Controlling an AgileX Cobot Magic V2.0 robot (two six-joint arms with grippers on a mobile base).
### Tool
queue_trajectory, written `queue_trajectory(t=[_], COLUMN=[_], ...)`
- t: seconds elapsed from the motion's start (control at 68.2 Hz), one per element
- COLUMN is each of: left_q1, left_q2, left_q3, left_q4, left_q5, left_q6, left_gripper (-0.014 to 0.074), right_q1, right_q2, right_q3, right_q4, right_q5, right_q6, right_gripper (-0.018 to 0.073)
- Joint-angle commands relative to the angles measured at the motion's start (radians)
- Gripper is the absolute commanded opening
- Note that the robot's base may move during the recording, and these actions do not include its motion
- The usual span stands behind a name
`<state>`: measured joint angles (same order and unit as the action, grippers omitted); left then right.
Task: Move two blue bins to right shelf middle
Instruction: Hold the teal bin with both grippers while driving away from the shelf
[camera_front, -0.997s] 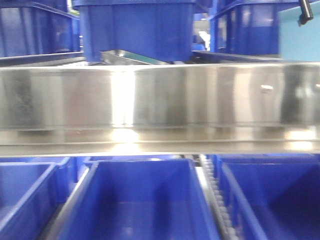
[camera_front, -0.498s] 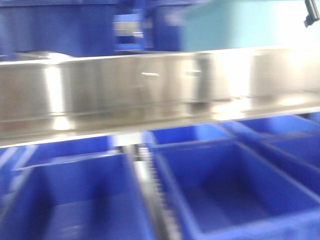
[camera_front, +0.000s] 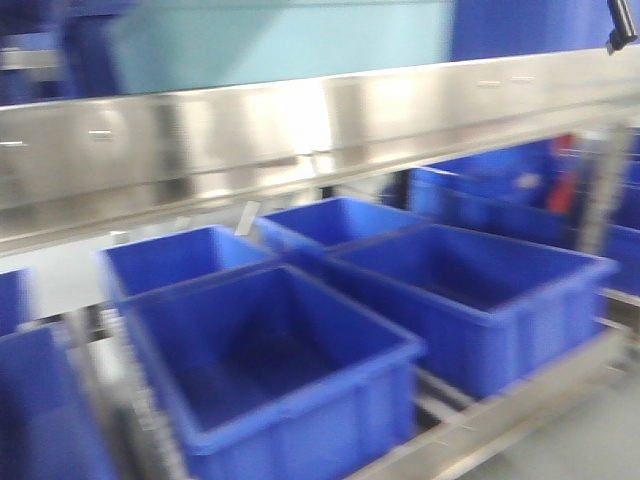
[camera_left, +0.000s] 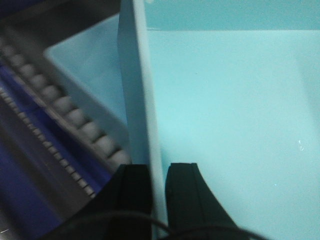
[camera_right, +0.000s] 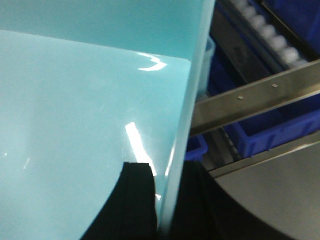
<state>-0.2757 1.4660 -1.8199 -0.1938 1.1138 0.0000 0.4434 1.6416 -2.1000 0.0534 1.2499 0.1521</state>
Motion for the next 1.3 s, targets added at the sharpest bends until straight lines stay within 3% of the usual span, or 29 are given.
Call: queue_trajectory(t=[0.0,1.026,1.29], left_q1=[-0.002,-0.002,-0.002], left_q2=[-0.019,-0.019,-0.019], left_q3=[-0.013,-0.013,-0.013], left_q4=[-0.049,-0.049,-0.049], left_q5=[-0.056,-0.421,-0.46], left_q6=[0.015,0.015,0.015], left_gripper=[-0.0111,-0.0111,-0.0111], right_q1=[-0.002,-0.002,-0.002], right_q2=[-0.018,-0.018,-0.018], right_q3=[-0.011,-0.011,-0.011], right_q4=[0.006,0.006,0.006], right_q5=[-0.03,-0.032,-0.032], right_q6=[-0.022,-0.022,-0.022], right_gripper=[-0.0153,-0.0153,-0.0153])
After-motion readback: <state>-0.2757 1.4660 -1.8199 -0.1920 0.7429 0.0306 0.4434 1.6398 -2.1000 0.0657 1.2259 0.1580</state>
